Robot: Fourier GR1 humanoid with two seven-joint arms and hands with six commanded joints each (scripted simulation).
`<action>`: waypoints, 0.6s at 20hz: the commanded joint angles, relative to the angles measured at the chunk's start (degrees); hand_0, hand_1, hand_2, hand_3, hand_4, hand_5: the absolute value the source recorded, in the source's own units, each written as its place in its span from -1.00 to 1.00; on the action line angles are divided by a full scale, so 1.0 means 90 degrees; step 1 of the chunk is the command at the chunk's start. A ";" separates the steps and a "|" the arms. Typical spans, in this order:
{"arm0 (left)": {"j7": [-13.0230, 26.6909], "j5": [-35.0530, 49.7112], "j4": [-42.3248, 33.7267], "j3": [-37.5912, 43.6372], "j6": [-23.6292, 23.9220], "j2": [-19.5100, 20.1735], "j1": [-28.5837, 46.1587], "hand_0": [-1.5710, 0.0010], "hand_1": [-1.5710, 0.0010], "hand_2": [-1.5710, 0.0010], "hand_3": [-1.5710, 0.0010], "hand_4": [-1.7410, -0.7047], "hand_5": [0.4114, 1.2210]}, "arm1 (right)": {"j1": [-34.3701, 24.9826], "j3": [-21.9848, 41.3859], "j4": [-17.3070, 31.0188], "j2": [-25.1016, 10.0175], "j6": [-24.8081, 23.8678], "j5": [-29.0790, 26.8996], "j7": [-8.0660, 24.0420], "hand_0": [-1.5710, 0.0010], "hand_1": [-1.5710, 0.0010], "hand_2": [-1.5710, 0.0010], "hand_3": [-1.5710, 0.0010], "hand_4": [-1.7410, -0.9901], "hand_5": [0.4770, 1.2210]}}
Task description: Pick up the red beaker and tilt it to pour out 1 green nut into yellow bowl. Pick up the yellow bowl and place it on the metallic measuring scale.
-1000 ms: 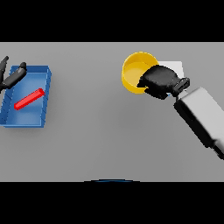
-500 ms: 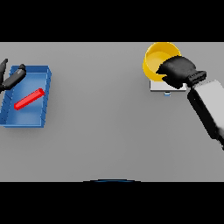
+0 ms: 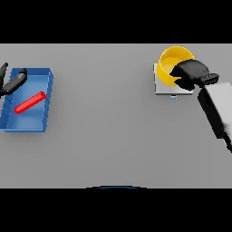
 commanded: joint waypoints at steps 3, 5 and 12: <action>-0.0037 0.0011 0.0092 0.0032 -0.0039 -0.0021 -0.0052 1.00 1.00 1.00 1.00 0.95 -0.26 | -0.0097 -0.0093 0.0368 0.0102 0.0049 -0.0049 0.0037 -0.94 -1.00 -0.76 -0.83 -1.00 1.00; -0.0029 -0.0026 0.0099 -0.0004 -0.0064 -0.0042 -0.0088 1.00 1.00 1.00 1.00 0.96 -0.26 | -0.0139 -0.0063 0.0585 0.0208 0.0041 0.0004 0.0009 -0.80 -1.00 -0.74 -0.89 -1.00 1.00; -0.0067 0.0016 0.0235 0.0018 -0.0167 -0.0099 -0.0096 1.00 1.00 1.00 1.00 0.95 -0.22 | -0.0079 -0.0233 0.0537 0.0111 0.0371 -0.0159 0.0027 0.26 -0.05 -0.16 0.06 -0.59 0.45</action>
